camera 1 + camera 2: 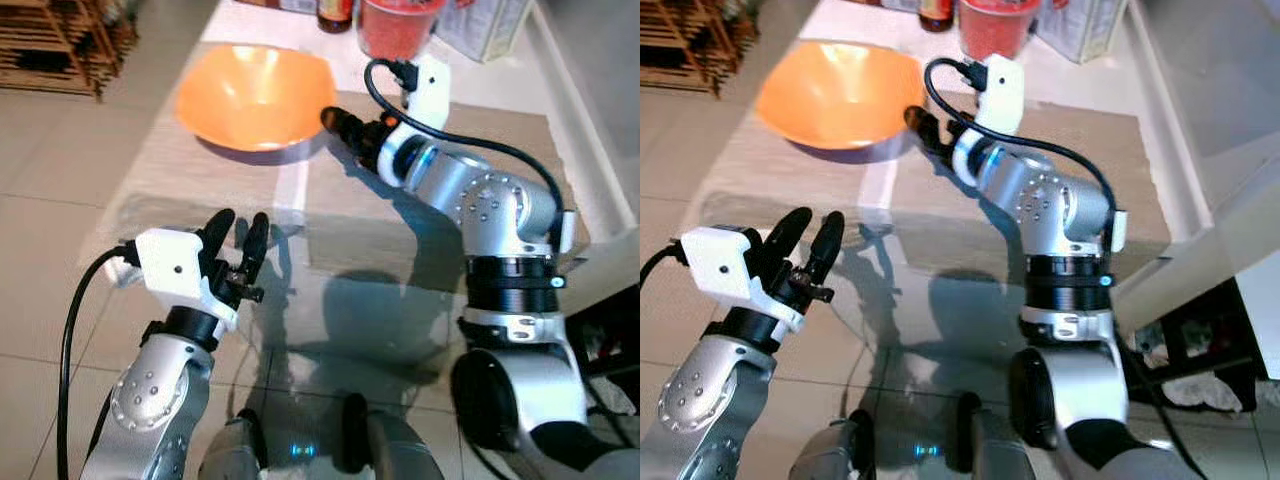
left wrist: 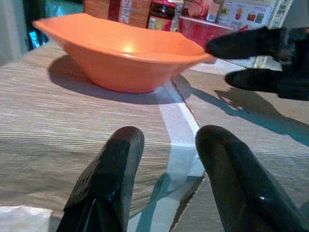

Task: Setting the table

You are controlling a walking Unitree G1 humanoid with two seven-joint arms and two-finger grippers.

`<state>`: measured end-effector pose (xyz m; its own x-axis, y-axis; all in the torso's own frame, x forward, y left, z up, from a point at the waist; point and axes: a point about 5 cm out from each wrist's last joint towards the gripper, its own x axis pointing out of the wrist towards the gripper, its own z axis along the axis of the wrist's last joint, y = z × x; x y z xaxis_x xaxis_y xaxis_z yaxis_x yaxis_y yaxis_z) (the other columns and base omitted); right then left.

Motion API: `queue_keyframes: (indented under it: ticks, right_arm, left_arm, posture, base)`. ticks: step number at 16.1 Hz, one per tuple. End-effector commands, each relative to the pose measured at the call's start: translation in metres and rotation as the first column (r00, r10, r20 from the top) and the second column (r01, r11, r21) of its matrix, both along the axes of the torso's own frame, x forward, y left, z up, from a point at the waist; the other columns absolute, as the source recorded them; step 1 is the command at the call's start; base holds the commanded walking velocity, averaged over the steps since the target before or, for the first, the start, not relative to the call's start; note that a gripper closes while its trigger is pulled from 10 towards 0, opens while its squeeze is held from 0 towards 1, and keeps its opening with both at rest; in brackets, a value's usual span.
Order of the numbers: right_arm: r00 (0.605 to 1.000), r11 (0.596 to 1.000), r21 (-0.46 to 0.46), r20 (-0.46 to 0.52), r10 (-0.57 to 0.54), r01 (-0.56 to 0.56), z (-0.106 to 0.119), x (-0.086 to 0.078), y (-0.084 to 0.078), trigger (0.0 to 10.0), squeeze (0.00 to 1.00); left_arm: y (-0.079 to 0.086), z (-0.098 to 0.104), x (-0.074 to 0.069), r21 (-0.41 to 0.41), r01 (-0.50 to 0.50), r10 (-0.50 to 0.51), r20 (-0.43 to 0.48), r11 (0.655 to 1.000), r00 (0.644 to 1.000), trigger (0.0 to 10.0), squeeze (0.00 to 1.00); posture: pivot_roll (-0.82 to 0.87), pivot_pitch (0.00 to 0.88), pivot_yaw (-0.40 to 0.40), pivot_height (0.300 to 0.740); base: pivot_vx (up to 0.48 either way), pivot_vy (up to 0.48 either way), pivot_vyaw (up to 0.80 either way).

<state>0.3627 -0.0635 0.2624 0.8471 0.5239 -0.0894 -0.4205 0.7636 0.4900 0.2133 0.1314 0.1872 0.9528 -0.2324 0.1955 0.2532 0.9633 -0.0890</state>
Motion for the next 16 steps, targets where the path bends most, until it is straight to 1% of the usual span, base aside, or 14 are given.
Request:
queue_keyframes:
  ticks: [1,3,6,7,8,10,12,13,14,16]
  right_arm:
    - [0.999,0.999,0.045,0.033,0.012,-0.013,0.012,0.0,0.004,10.0,0.0]
    - [0.999,0.999,0.029,0.032,0.025,-0.026,0.013,0.001,0.009,10.0,0.0]
    - [0.998,0.998,0.049,0.035,0.044,-0.046,0.018,0.002,0.018,10.0,0.0]
    - [0.999,0.999,0.025,0.024,0.044,-0.045,0.017,0.003,0.021,10.0,0.0]
    - [0.998,0.998,0.021,0.029,0.062,-0.063,0.02,0.002,0.026,10.0,0.0]
    - [0.992,0.993,0.033,0.065,0.112,-0.115,0.033,0.0,0.038,10.0,0.0]
    - [0.993,0.993,-0.045,0.046,0.109,-0.107,0.036,0.003,0.045,10.0,0.0]
    - [0.996,0.993,-0.08,0.011,0.089,-0.088,0.035,0.006,0.045,2.9,0.0]
    - [0.998,0.99,-0.123,-0.025,0.06,-0.063,0.034,0.009,0.044,0.0,0.0]
    - [0.998,0.987,-0.153,-0.051,0.035,-0.042,0.036,0.012,0.041,0.0,0.0]
  left_arm:
    - [-0.001,0.0,-0.004,0.006,-0.007,0.007,-0.012,1.0,1.0,10.0,0.0]
    - [-0.002,0.0,-0.005,0.001,-0.011,0.011,-0.015,1.0,1.0,10.0,0.0]
    - [-0.003,0.001,-0.006,-0.001,-0.012,0.012,-0.02,1.0,1.0,10.0,0.0]
    - [-0.003,0.001,-0.006,-0.003,-0.013,0.013,-0.02,1.0,1.0,10.0,0.0]
    - [-0.003,0.001,-0.006,-0.004,-0.014,0.014,-0.021,1.0,1.0,10.0,0.0]
    - [-0.004,0.001,-0.006,-0.008,-0.015,0.014,-0.022,1.0,1.0,10.0,0.0]
    - [-0.006,0.002,-0.005,-0.012,-0.014,0.014,-0.02,1.0,1.0,10.0,0.0]
    - [-0.007,0.002,-0.005,-0.013,-0.013,0.013,-0.019,1.0,1.0,10.0,0.0]
    - [-0.007,0.002,-0.005,-0.016,-0.013,0.012,-0.018,1.0,1.0,10.0,0.0]
    - [-0.006,0.002,-0.004,-0.019,-0.016,0.016,-0.016,1.0,1.0,10.0,0.0]
  posture:
    - [-0.03,0.311,-0.046,0.74]
    - [-0.03,0.313,-0.047,0.74]
    - [-0.03,0.312,-0.051,0.74]
    - [-0.03,0.311,-0.051,0.74]
    - [-0.03,0.309,-0.053,0.74]
    - [-0.03,0.305,-0.055,0.74]
    - [-0.03,0.299,-0.057,0.74]
    - [-0.03,0.296,-0.058,0.74]
    - [-0.03,0.292,-0.06,0.74]
    - [-0.03,0.286,-0.064,0.74]
  base:
    - [0.0,0.0,0.0]
    - [0.0,0.0,0.0]
    - [0.0,0.0,0.0]
    - [0.0,0.0,0.0]
    - [0.0,0.0,0.0]
    - [0.0,0.0,0.0]
    - [0.0,0.0,0.0]
    - [0.0,0.0,0.0]
    - [0.0,0.0,0.0]
    - [0.0,0.0,0.0]
